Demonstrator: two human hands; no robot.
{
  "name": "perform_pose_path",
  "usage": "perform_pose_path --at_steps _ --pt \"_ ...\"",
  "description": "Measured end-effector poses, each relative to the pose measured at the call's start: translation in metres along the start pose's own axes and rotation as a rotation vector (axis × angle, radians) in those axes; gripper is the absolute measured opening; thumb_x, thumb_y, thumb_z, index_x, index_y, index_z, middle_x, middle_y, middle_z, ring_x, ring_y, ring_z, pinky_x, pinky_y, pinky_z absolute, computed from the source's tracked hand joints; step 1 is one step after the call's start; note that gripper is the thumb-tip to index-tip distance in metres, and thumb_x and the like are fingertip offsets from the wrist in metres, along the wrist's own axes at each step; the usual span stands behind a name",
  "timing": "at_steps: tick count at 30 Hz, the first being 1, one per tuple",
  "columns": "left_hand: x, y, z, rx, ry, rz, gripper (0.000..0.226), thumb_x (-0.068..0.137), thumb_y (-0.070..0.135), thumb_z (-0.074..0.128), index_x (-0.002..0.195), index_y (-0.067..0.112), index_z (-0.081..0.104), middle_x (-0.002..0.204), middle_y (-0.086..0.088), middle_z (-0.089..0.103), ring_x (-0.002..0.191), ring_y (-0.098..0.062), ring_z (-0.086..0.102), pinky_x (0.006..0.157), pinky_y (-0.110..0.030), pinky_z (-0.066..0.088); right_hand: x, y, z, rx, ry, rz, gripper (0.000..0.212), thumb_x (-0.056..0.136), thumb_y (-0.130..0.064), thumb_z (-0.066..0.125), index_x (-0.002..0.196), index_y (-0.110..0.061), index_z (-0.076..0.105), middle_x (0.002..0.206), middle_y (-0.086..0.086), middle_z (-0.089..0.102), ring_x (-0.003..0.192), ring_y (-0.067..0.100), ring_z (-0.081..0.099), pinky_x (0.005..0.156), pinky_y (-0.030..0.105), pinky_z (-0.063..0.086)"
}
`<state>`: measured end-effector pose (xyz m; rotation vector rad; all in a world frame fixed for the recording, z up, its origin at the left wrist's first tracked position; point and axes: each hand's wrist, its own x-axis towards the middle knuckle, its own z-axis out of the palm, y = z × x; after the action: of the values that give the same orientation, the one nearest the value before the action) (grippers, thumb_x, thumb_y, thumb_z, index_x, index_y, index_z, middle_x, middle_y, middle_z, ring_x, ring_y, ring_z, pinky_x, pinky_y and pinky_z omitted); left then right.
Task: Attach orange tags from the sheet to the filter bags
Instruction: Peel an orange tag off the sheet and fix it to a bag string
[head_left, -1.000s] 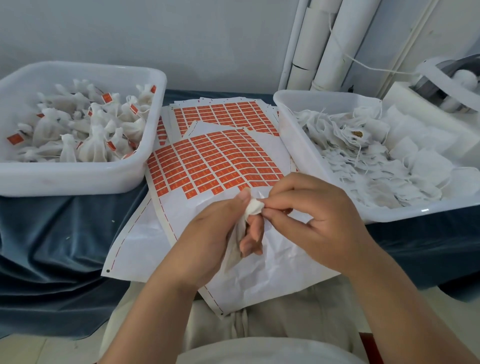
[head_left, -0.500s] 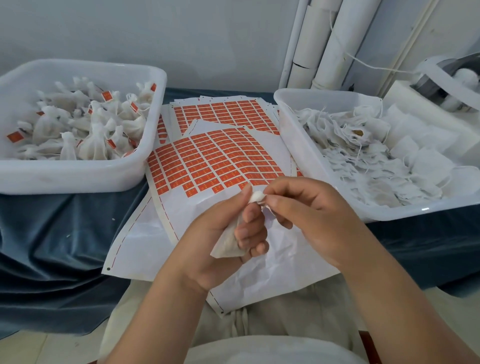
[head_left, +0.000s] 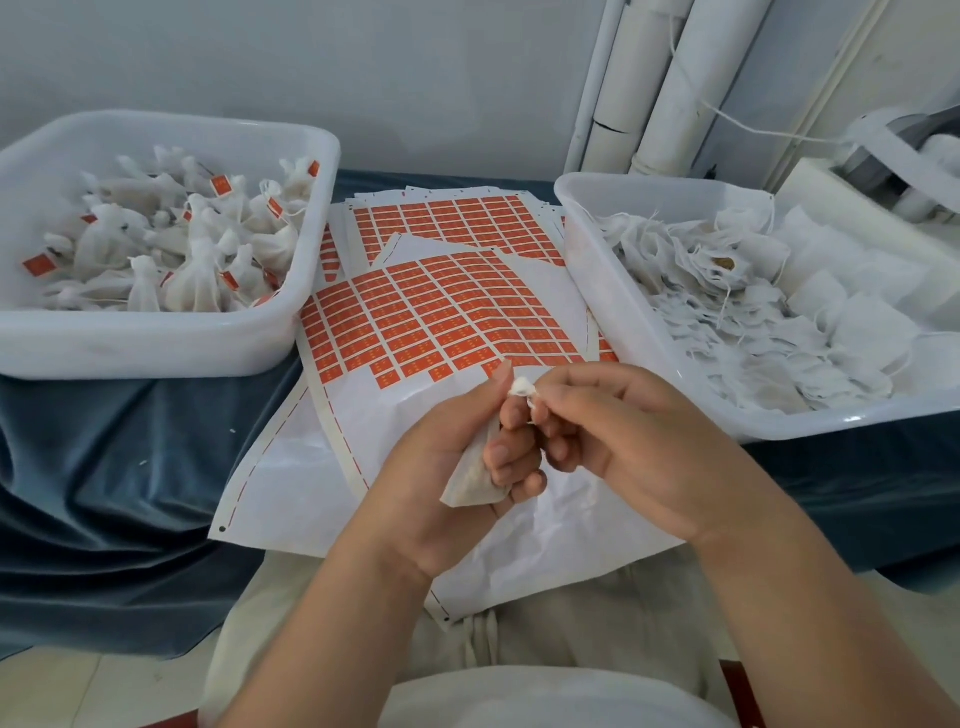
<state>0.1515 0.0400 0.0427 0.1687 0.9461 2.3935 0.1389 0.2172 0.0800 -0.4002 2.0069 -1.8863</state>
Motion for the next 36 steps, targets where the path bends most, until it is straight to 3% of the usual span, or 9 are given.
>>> perform_pose_path --at_steps 3,6,13,18,21,25,30,33,36 --pt "-0.001 0.000 -0.002 -0.011 -0.027 0.003 0.040 0.104 0.043 0.055 0.072 0.020 0.063 0.054 0.007 0.051 0.051 -0.006 0.048 0.067 -0.025 0.051 -0.005 -0.004 0.000 -0.354 0.056 -0.072 0.028 0.093 -0.055 0.054 0.086 -0.034 0.073 0.076 -0.008 0.066 0.072 0.007 0.061 0.071 0.023 0.051" --pt "-0.001 0.002 -0.004 -0.018 -0.058 0.008 0.038 0.103 0.043 0.060 0.072 0.022 0.064 0.054 0.008 0.051 0.052 -0.006 0.048 0.068 -0.025 0.051 -0.007 -0.006 0.006 -0.515 0.100 -0.214 0.022 0.097 -0.050 0.050 0.084 -0.043 0.066 0.077 -0.014 0.065 0.074 0.006 0.062 0.070 0.015 0.047" --pt "-0.002 0.006 -0.007 -0.097 -0.071 0.017 0.038 0.104 0.042 0.057 0.073 0.021 0.063 0.056 0.007 0.053 0.053 -0.007 0.050 0.071 -0.024 0.051 -0.005 0.001 0.024 -0.600 0.426 -0.496 0.014 0.096 -0.036 0.070 0.102 -0.024 0.069 0.082 -0.011 0.065 0.081 0.015 0.066 0.068 0.021 0.053" --pt "-0.002 0.005 -0.006 -0.058 -0.043 0.042 0.034 0.099 0.047 0.065 0.075 0.022 0.062 0.059 0.007 0.053 0.056 -0.006 0.050 0.073 -0.025 0.049 -0.004 0.005 0.018 -0.916 0.416 -0.748 0.017 0.101 -0.016 0.066 0.111 -0.010 0.079 0.103 -0.004 0.076 0.098 0.003 0.066 0.086 0.017 0.050" --pt "-0.002 0.005 -0.008 -0.014 -0.003 0.060 0.037 0.101 0.049 0.061 0.074 0.024 0.061 0.059 0.007 0.052 0.056 -0.006 0.049 0.075 -0.026 0.047 -0.003 0.007 0.018 -0.897 0.406 -0.770 0.024 0.102 -0.023 0.065 0.116 -0.009 0.078 0.107 -0.002 0.077 0.102 0.006 0.069 0.090 0.019 0.051" --pt "-0.001 0.005 -0.006 0.048 -0.020 0.075 0.041 0.103 0.052 0.057 0.075 0.022 0.059 0.061 0.004 0.052 0.058 -0.009 0.049 0.078 -0.032 0.043 0.000 0.013 0.024 -0.766 0.473 -0.759 0.016 0.102 -0.019 0.066 0.104 -0.012 0.079 0.098 -0.007 0.077 0.096 0.004 0.068 0.084 0.016 0.048" --pt "-0.002 0.002 0.002 0.183 0.046 0.147 0.043 0.087 0.062 0.072 0.072 0.024 0.061 0.062 0.004 0.049 0.060 -0.011 0.047 0.078 -0.032 0.047 0.003 0.022 0.025 -0.825 0.613 -0.779 0.017 0.104 -0.013 0.061 0.095 -0.003 0.072 0.090 -0.002 0.069 0.087 0.003 0.059 0.082 0.012 0.043" --pt "-0.001 -0.001 0.010 0.251 0.149 0.203 0.038 0.096 0.054 0.065 0.076 0.022 0.065 0.070 0.002 0.052 0.064 -0.011 0.051 0.079 -0.032 0.051 0.005 0.024 0.026 -0.803 0.665 -0.787 0.018 0.105 -0.012 0.058 0.094 -0.003 0.069 0.090 -0.010 0.060 0.087 -0.005 0.052 0.082 0.012 0.040" --pt "0.000 -0.005 0.015 0.253 0.216 0.244 0.035 0.099 0.047 0.060 0.089 0.014 0.066 0.073 -0.001 0.058 0.068 -0.013 0.056 0.079 -0.029 0.055 0.007 0.028 0.028 -0.806 0.693 -0.762 0.016 0.104 -0.011 0.058 0.094 -0.004 0.067 0.090 -0.011 0.059 0.085 0.000 0.054 0.080 0.014 0.041"
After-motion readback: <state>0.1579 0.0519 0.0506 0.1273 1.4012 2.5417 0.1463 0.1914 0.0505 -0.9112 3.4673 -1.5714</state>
